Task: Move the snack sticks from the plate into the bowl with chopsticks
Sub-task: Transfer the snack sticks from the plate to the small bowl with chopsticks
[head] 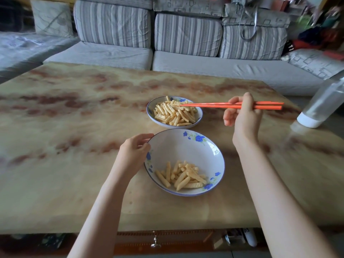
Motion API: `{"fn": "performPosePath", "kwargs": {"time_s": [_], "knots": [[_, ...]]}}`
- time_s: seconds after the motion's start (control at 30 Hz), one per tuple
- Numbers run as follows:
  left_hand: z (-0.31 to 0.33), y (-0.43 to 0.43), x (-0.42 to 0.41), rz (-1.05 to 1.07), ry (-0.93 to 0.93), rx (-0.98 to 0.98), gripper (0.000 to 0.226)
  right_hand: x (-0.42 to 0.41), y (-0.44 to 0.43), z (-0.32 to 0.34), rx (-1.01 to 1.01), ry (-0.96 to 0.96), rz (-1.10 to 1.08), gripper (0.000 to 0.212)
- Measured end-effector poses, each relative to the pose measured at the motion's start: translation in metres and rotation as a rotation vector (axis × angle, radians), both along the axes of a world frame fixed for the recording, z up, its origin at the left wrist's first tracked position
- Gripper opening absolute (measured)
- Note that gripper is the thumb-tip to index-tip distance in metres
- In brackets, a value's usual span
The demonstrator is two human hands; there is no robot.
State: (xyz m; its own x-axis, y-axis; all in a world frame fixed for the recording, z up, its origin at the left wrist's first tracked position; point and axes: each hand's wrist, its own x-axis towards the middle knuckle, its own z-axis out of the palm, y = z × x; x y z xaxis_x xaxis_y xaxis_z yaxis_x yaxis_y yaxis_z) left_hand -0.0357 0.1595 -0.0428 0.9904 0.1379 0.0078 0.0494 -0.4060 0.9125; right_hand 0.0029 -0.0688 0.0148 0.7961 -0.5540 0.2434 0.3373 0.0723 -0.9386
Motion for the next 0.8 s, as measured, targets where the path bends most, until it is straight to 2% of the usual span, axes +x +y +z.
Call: {"fn": "performPosePath", "kwargs": {"time_s": [0.13,0.4,0.8], "knots": [[0.0,0.0,-0.001,0.006,0.004,-0.007,0.041,-0.021,-0.016,0.004,-0.027,0.018,0.075,0.04],[-0.001,-0.001,-0.002,0.012,0.006,0.001,0.041,-0.058,-0.042,0.029,-0.287,0.181,0.412,0.043],[-0.002,0.0,-0.002,0.006,-0.002,0.007,0.041,-0.058,-0.046,0.018,-0.336,0.289,0.493,0.042]]}}
